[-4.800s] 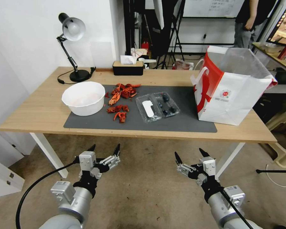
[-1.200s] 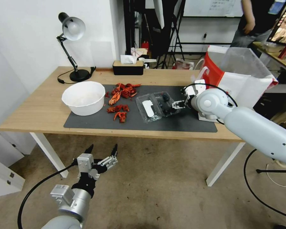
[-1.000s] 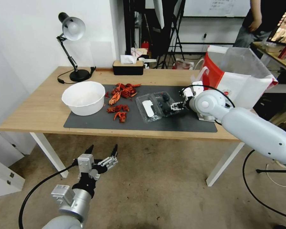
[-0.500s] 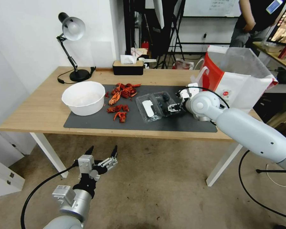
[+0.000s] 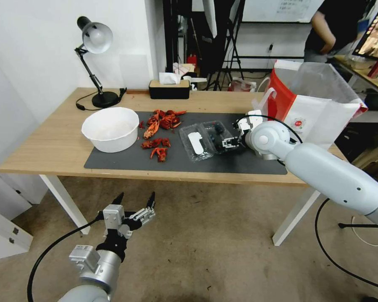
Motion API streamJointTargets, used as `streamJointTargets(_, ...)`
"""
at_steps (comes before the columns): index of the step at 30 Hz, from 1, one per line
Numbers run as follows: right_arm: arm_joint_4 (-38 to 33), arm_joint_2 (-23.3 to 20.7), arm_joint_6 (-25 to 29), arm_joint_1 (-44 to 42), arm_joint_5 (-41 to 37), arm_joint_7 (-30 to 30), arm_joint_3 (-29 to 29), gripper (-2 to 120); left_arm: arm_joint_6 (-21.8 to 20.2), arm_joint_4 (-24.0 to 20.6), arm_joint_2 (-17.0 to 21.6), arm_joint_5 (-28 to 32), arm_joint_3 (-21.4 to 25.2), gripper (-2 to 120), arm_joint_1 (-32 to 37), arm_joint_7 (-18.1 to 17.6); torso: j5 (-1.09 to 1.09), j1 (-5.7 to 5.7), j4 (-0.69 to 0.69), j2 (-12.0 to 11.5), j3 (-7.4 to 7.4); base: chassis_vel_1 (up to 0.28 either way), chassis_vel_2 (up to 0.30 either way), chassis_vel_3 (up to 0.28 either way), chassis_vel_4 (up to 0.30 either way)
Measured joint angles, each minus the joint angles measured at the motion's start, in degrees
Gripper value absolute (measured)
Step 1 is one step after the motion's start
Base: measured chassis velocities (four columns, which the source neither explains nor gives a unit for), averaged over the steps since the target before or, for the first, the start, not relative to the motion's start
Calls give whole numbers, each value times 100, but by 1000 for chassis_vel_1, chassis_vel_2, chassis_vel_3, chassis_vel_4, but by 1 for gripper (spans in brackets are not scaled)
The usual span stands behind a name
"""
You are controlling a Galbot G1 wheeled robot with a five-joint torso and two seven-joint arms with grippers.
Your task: Close the takeout container lid, then place the container into the takeout bag.
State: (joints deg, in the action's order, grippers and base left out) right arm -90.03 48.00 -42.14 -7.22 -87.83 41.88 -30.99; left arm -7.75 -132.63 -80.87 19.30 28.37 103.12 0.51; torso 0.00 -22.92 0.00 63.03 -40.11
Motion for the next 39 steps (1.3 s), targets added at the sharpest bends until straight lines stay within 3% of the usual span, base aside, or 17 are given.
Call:
streamJointTargets(25,85,-24,0,-97,-98,48,93,100,66,49,-40,-15,-19,100,10,5,-1,0,0,0,0,0,0,0,0)
streamJointTargets(39,-83,-88,0,-149,-359,475,149,100,133,58,-42,-27,-26,100,36,5,-1,0,0,0,0,0,0,0,0)
